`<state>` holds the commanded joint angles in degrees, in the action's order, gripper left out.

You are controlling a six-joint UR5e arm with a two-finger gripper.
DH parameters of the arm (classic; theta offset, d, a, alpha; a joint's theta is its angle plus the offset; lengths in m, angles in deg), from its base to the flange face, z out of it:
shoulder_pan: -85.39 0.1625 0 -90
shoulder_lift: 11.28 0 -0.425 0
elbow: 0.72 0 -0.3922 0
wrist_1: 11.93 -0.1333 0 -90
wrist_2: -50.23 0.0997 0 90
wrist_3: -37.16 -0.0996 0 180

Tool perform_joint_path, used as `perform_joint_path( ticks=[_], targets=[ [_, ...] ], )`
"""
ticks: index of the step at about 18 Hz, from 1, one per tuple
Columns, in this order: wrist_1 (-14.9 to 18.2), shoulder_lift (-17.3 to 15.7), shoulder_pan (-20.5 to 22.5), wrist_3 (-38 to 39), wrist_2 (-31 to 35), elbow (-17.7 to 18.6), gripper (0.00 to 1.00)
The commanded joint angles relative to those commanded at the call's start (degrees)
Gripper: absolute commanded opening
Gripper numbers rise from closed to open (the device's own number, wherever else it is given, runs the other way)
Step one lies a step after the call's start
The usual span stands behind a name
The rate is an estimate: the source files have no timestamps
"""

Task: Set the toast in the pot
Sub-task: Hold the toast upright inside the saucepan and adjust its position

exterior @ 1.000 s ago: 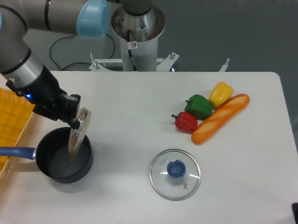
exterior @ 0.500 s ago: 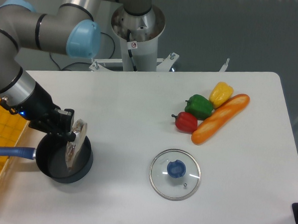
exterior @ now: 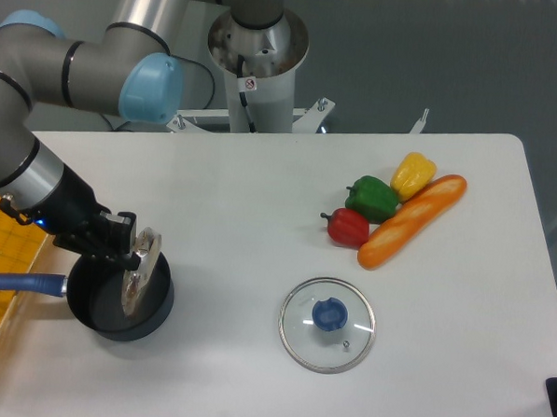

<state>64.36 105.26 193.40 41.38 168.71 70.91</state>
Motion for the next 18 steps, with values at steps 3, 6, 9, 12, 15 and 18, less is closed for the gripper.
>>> perform_joint_path(
  ticks=[3, 6, 9, 12, 15, 18],
  targets=[
    [-0.09, 0.26, 0.0, 0.18, 0.09, 0.0, 0.0],
    [-0.09, 0.88, -0.09, 0.35, 2.36, 0.0, 0.0],
    [0.0, 0.79, -0.26, 0.62, 2.46, -0.09, 0.0],
    [0.0, 0.27, -0.26, 0.62, 2.46, -0.61, 0.0],
    [0.09, 0.0, -0.26, 0.62, 2.02, -1.05, 0.0],
    [0.09, -0.09, -0.35, 0.62, 1.76, -1.32, 0.0]
  ],
)
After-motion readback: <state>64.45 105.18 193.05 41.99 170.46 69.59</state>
